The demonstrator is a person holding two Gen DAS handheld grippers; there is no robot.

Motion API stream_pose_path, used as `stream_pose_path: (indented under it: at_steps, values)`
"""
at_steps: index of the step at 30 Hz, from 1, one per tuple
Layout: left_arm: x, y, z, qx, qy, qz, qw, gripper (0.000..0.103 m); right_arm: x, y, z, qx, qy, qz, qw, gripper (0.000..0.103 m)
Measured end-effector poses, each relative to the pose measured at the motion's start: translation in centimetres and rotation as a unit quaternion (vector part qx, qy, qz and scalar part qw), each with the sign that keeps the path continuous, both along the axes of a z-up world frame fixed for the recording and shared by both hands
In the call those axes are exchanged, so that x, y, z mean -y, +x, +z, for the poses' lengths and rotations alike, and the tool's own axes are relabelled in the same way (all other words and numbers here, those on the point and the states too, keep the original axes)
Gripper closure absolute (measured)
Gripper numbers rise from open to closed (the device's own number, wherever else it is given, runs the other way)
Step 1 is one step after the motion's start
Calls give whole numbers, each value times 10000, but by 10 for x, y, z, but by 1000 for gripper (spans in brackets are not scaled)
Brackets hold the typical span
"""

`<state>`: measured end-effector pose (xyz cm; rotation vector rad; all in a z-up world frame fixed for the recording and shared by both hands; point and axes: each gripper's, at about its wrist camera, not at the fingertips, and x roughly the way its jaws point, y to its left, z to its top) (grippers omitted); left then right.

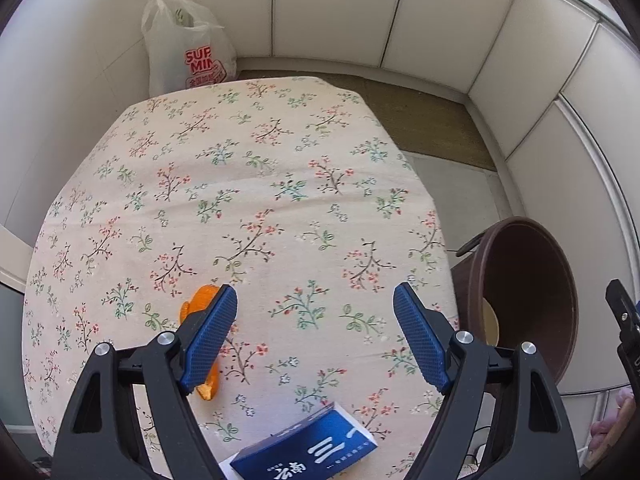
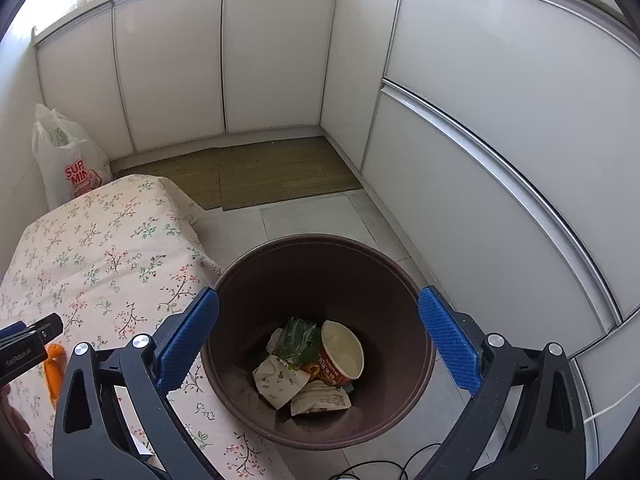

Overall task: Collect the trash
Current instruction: 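Move both tools back over the last orange peel and blue box, then grasp the remaining orange peel with the left tool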

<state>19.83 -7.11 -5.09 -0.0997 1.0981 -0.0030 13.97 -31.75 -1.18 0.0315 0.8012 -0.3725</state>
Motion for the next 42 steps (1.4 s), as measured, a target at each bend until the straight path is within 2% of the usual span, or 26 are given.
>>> stream_pose_path:
  at_steps: [12, 19, 25, 31, 36, 40, 42]
  values:
    - [-68, -2, -32, -410, 85, 507, 9978, 24, -76, 23, -9, -271, 97, 804, 9964, 7]
    - [-103, -1, -62, -757, -98, 710, 9946, 25, -124, 39, -26, -622, 52, 1234, 9904, 7]
    - [-114, 1, -80, -807, -233, 625, 9945, 25, -154, 47, -38, -824, -150, 1484, 9854, 7]
    - [-112, 0, -91, -761, -283, 451, 9957, 26, -163, 53, -44, -922, -261, 1478, 9844, 7]
    - [-109, 4, -99, -852, -385, 342, 9950, 43, -161, 55, -47, -981, -273, 1420, 9846, 7]
    - [-110, 7, -101, -827, -338, 295, 9956, 49, -162, 53, -46, -991, -297, 1437, 9842, 7]
    - [-108, 7, -101, -809, -327, 247, 9959, 58, -162, 52, -45, -984, -310, 1454, 9840, 7]
